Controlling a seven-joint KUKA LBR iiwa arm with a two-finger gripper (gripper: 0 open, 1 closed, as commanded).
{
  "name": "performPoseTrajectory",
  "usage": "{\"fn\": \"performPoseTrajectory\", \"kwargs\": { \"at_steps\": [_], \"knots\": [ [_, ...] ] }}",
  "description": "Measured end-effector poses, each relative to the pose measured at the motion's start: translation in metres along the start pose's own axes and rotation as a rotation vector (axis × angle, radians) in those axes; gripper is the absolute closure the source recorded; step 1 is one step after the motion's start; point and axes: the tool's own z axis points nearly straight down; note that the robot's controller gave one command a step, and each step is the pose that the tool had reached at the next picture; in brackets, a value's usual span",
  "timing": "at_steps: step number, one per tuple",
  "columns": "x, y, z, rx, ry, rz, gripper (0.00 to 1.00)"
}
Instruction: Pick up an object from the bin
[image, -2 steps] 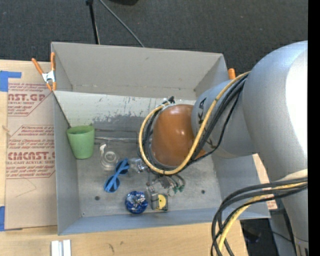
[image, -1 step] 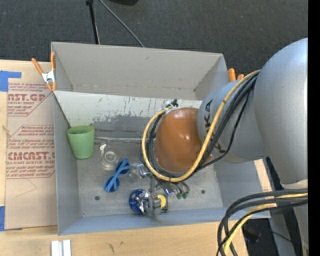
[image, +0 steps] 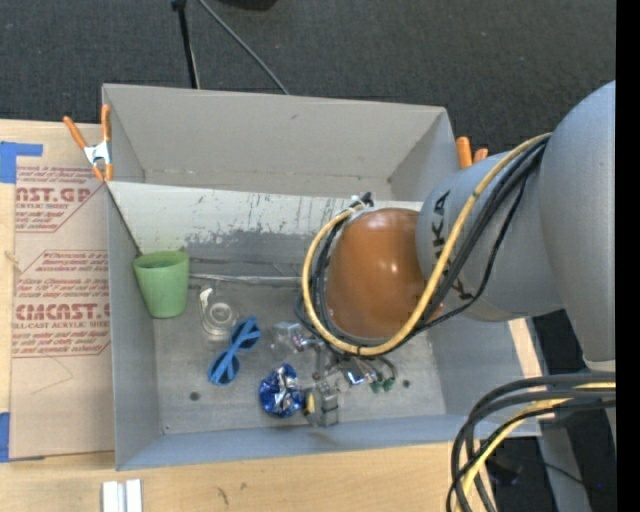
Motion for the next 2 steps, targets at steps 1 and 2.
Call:
{"fn": "performPoseTrajectory", "kwargs": {
  "at_steps": [1, 2],
  "knots": [
    [-0.0079, 0.0118, 0.0458, 0.000, -0.011, -0.001, 0.00],
    [-0.0098, 0.0117, 0.0452, 0.000, -0.005, -0.001, 0.00]
  ]
}}
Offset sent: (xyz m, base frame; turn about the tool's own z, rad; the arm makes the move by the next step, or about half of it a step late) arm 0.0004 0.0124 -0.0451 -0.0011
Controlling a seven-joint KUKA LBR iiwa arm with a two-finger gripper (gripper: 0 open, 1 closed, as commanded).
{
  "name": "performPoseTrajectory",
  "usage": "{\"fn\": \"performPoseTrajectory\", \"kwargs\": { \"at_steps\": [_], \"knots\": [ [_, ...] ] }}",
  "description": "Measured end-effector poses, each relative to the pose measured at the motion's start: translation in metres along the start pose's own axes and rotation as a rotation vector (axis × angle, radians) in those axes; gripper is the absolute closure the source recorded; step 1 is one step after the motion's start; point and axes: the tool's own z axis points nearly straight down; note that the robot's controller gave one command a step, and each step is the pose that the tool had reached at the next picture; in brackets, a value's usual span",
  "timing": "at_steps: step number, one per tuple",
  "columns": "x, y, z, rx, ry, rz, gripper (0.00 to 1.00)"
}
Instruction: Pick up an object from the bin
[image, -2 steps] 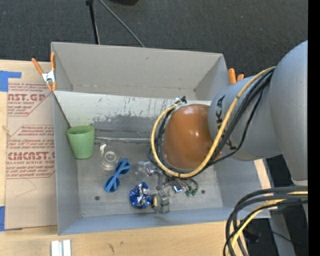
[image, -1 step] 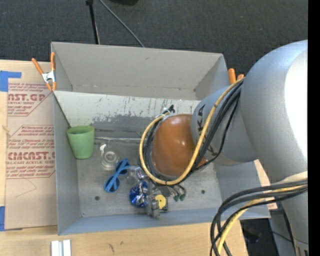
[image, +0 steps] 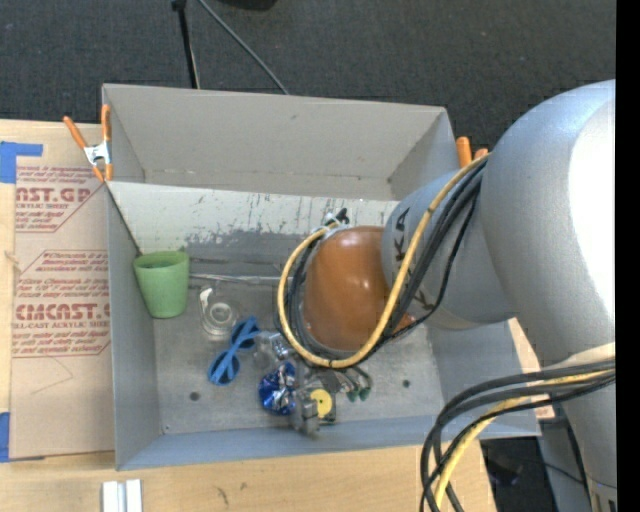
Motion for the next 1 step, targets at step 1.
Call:
{"fn": "performPoseTrajectory", "kwargs": {
  "at_steps": [1],
  "knots": [
    [-0.0005, -0.0002, -0.0007, 0.000, -0.001, 0.000, 1.00]
  ]
}}
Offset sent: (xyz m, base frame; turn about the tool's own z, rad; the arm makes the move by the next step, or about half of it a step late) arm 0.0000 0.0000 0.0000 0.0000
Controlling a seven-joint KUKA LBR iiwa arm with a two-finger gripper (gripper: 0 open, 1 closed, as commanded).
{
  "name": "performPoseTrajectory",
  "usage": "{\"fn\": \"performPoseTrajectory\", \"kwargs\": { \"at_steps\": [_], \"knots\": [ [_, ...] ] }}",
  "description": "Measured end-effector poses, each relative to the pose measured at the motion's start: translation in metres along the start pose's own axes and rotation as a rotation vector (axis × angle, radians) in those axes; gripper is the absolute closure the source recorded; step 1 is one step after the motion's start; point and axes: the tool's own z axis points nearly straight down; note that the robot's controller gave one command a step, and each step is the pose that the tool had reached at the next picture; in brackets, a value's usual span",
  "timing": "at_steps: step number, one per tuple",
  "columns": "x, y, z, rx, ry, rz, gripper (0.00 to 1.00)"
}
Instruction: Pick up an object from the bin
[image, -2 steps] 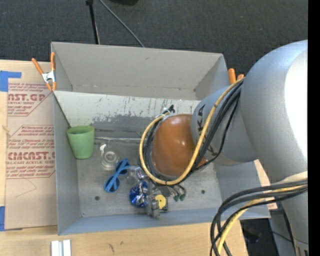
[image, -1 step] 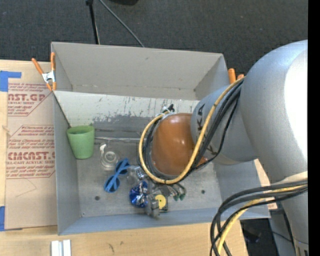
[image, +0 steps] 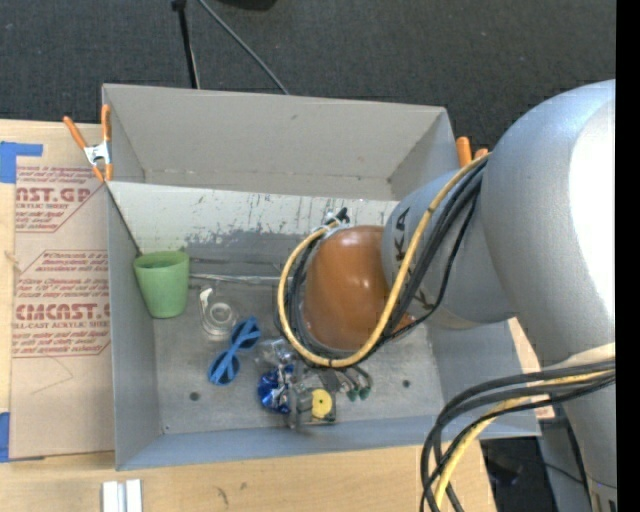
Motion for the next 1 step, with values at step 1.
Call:
{"fn": "performPoseTrajectory", "kwargs": {
  "at_steps": [1],
  "knots": [
    [-0.0017, 0.0004, -0.0436, 0.000, 0.004, 0.000, 1.00]
  ]
}}
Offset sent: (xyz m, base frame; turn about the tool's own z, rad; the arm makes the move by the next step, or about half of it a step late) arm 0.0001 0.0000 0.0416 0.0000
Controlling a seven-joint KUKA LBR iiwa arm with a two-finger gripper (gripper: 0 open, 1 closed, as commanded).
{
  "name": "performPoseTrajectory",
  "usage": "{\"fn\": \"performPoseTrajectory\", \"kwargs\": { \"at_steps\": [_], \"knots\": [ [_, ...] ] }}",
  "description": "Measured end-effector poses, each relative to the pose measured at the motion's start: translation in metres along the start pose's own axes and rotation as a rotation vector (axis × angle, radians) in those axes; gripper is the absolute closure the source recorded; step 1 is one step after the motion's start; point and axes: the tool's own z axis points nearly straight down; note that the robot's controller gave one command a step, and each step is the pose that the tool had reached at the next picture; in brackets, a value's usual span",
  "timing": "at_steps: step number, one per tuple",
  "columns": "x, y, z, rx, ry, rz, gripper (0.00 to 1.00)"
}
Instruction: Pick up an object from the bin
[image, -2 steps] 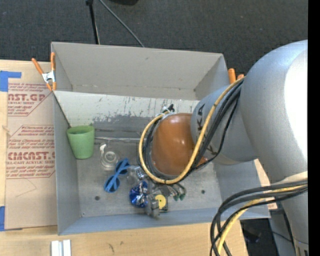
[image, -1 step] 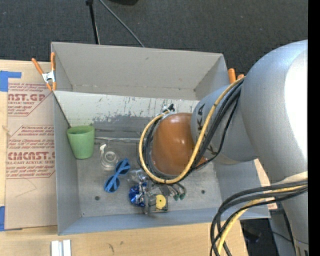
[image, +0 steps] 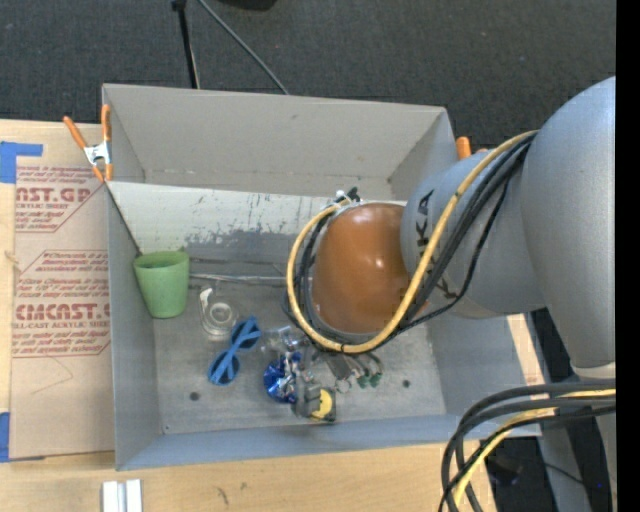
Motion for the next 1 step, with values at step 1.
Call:
{"fn": "performPoseTrajectory", "kwargs": {
  "at_steps": [1],
  "knots": [
    [-0.0016, 0.0006, -0.0467, 0.000, -0.001, -0.001, 1.00]
  ]
}}
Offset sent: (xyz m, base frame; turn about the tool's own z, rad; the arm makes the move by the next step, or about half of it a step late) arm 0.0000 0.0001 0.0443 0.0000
